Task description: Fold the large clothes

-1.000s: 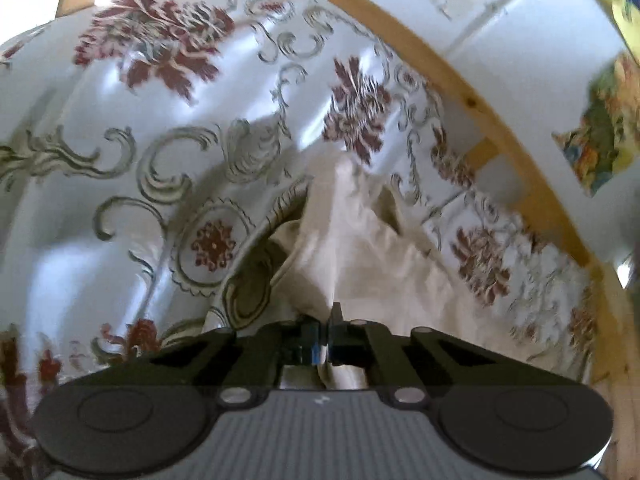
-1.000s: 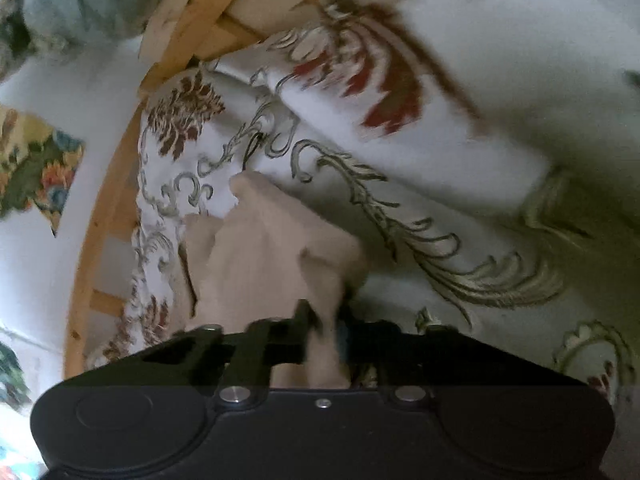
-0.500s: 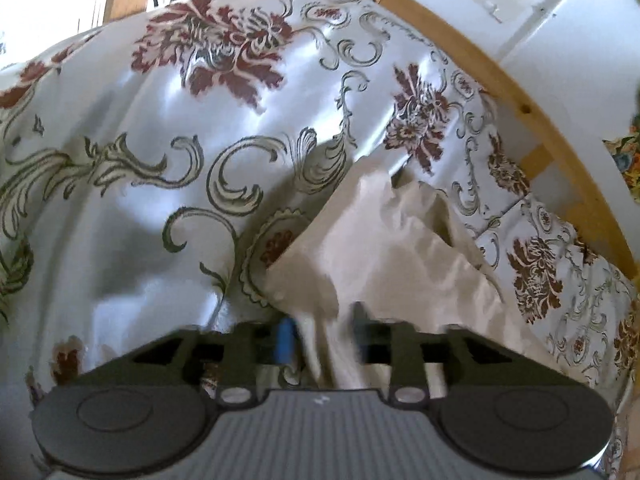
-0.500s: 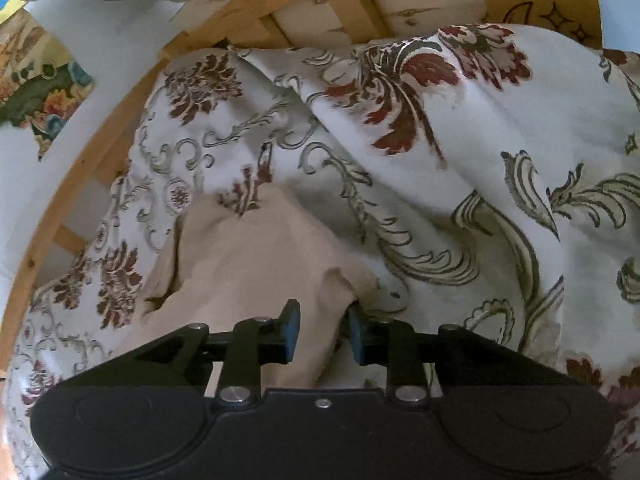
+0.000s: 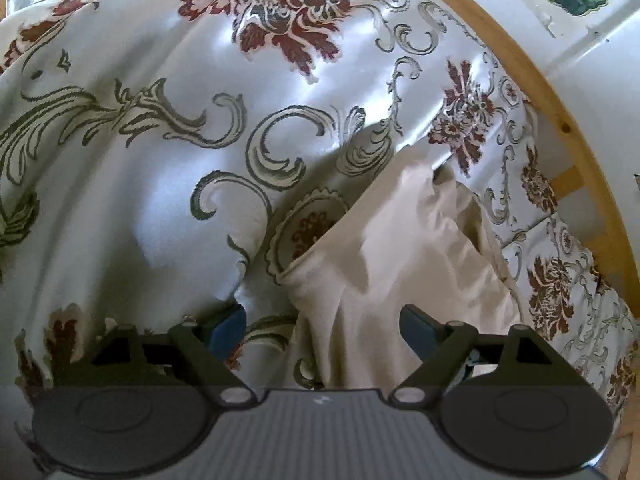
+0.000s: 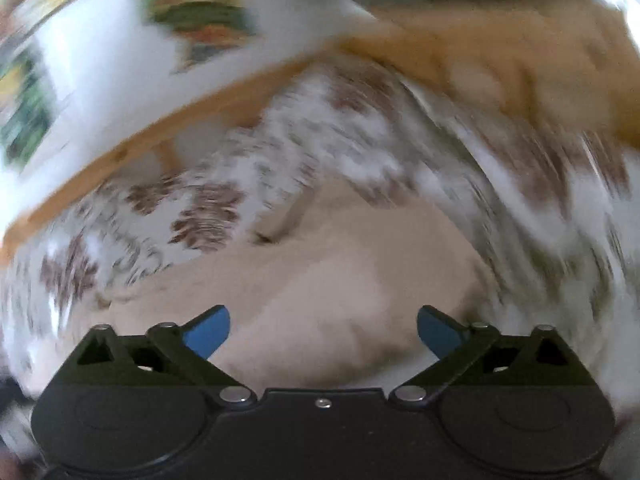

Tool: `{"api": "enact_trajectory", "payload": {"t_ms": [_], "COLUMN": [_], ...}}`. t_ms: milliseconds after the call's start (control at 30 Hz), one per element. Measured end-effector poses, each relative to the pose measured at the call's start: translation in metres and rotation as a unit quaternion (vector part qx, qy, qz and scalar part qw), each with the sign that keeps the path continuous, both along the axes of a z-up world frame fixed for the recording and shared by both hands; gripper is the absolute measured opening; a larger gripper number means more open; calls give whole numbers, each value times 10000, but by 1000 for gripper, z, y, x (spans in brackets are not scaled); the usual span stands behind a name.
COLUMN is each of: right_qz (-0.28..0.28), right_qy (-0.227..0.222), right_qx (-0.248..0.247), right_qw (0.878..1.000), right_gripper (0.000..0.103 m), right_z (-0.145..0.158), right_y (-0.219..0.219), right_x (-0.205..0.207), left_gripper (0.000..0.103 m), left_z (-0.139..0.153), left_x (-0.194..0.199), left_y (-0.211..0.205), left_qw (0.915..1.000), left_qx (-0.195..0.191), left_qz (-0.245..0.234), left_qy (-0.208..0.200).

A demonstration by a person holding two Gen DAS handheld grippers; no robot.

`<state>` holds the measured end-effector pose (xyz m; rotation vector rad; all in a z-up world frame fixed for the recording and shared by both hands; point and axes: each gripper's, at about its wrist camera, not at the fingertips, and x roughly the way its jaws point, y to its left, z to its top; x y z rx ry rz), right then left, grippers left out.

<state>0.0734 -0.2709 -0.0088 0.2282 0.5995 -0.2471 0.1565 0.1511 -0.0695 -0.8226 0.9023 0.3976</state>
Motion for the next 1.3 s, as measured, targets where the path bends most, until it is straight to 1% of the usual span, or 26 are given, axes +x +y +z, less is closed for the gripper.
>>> {"api": "enact_trajectory", "payload": {"t_ms": [67, 100, 167, 200, 300, 367, 400, 467, 533, 633, 667, 700, 733, 767, 800, 833, 867, 900, 967, 1000, 1067, 1133, 1167, 1200, 1267, 1300], "right_qz": [428, 749, 1122, 1328, 1717, 1795, 1782, 1852, 1921, 2040, 2090, 2168, 2253, 2303, 2317, 2312, 2318, 2330, 2323, 2249, 2058, 2035, 2048, 2077, 2159, 2216], "right_qy": [-220, -198, -139, -182, -530, -592, -578, -606, -554, -539, -473, -417, -342, -175, -76, -113, -184, -216, -298, -290, -110, 77, 158, 157, 36, -17], "right_qx": [-688, -967, -1365, -1558, -1881, -2034, -2024, -1855, -1908, -1983, -1989, -1966, -1939, -1929, -1935, -2020, -2144, -2236, -2294, -2308, -2280, -2102, -2059, -2059, -2134, -2037], "right_qw": [9965, 9923, 9842, 9786, 9656, 9607, 9612, 9631, 9610, 9572, 9563, 9553, 9542, 9537, 9533, 9517, 9487, 9462, 9447, 9462, 9516, 9562, 9568, 9561, 9528, 9536], "right_gripper": [102, 102, 102, 102, 102, 102, 102, 102, 102, 102, 102, 102, 102, 102, 102, 102, 102, 102, 102, 102, 102, 102, 102, 102, 102, 102], "right_z": [-2, -5, -13, -18, -27, -35, -39, -48, -58, -72, -76, -81, -88, -97, -105, -108, -108, -106, -98, -94, -86, -83, -85, -88, -103, -110], "right_y": [23, 34, 50, 57, 69, 74, 75, 73, 74, 75, 78, 79, 81, 84, 87, 90, 93, 96, 97, 98, 100, 101, 103, 104, 107, 106], "right_x": [14, 25, 44, 54, 83, 100, 109, 121, 133, 144, 150, 153, 155, 157, 158, 156, 153, 151, 145, 140, 131, 121, 117, 113, 108, 108], "left_gripper": [87, 87, 87, 87, 86, 85, 82, 81, 81, 81, 79, 71, 66, 57, 44, 39, 36, 36, 34, 31, 26, 18, 11, 9, 7, 7], "left_z": [3, 4, 5, 6, 7, 9, 10, 12, 13, 11, 9, 6, 5, 5, 4, 4, 4, 4, 5, 6, 8, 10, 11, 11, 14, 16], "left_x": [-1, -3, -5, -5, -5, -6, -6, -6, -5, -3, -2, -1, -1, -1, -1, -1, -1, -2, -5, -6, -6, -6, -6, -6, -6, -7], "left_y": [0, 1, 2, 3, 2, 1, 1, -1, -4, -6, -5, -4, -4, -3, -2, -1, 0, 0, 2, 3, 2, 1, 0, -1, -4, -6], "left_qw": [10000, 9998, 9994, 9994, 9994, 9992, 9990, 9983, 9975, 9974, 9973, 9973, 9976, 9978, 9976, 9974, 9973, 9968, 9956, 9954, 9951, 9952, 9952, 9952, 9944, 9934], "left_qx": [-63, -163, -301, -305, -299, -322, -365, -475, -511, -500, -551, -576, -553, -521, -523, -537, -559, -628, -749, -768, -771, -727, -704, -666, -633, -598], "left_qz": [6, 27, 98, 120, 81, 55, 21, -35, -169, -209, -189, -155, -111, -60, -40, -29, -12, 1, 38, 57, 57, 19, -5, -30, -133, -214], "left_qy": [-18, -54, -107, -112, -155, -210, -243, -334, -469, -479, -453, -430, -413, -416, -453, -476, -479, -499, -553, -565, -612, -656, -675, -710, -838, -958]}}
